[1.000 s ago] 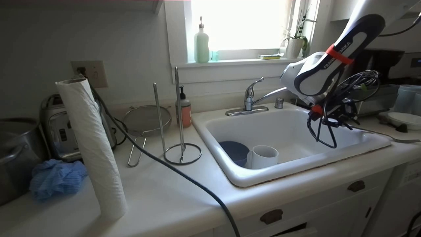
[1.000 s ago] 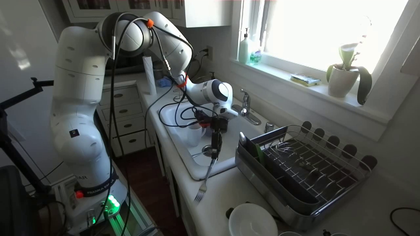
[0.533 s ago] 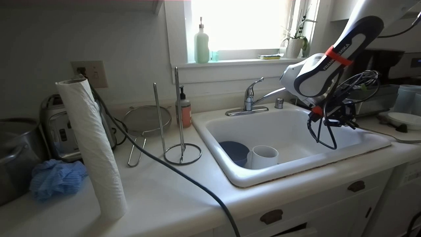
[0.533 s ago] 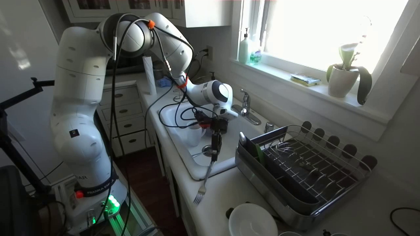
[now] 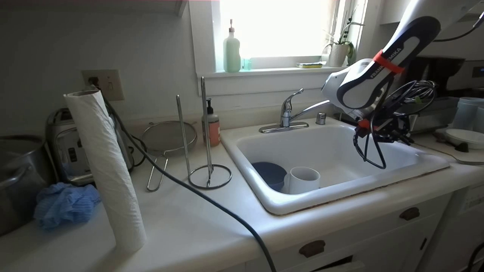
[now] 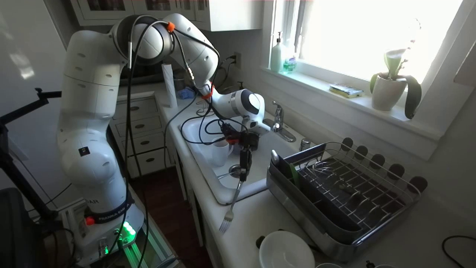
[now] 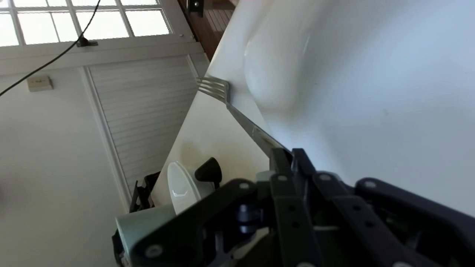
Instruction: Put the silver fork inside the bowl in the sink.
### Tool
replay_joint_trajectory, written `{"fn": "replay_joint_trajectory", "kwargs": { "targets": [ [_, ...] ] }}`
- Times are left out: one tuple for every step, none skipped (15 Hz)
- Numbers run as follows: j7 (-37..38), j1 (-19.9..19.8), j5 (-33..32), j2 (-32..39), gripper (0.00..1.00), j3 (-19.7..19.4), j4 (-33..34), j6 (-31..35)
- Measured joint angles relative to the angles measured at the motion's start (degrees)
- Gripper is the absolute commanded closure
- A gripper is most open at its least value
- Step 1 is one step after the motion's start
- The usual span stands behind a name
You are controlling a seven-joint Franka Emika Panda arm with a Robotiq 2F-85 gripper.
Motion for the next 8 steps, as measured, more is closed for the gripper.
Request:
{"fn": "replay_joint_trajectory", "kwargs": {
  "targets": [
    [0.0,0.1,0.0,-0.3,0.98,0.0,0.0,-0.4],
    [0.0,0.2,0.0,-0.7,0.98,0.0,0.0,-1.0],
    [0.0,0.4,-0.1,-1.1,0.98,0.0,0.0,-1.8],
    [0.0,0.6,-0.1,-1.7,0.98,0.1,-0.1,-2.7],
    [0.0,0.8,-0.1,-2.4,0.98,0.2,-0.1,-3.7],
    [0.0,1.0,-0.1,-3.1,0.98,0.4,-0.2,-4.7],
    [0.0,1.1,-0.1,-3.7,0.98,0.5,-0.3,-5.7],
    [0.0,1.2,-0.1,-4.4,0.98,0.6,-0.3,-6.6]
  ]
}}
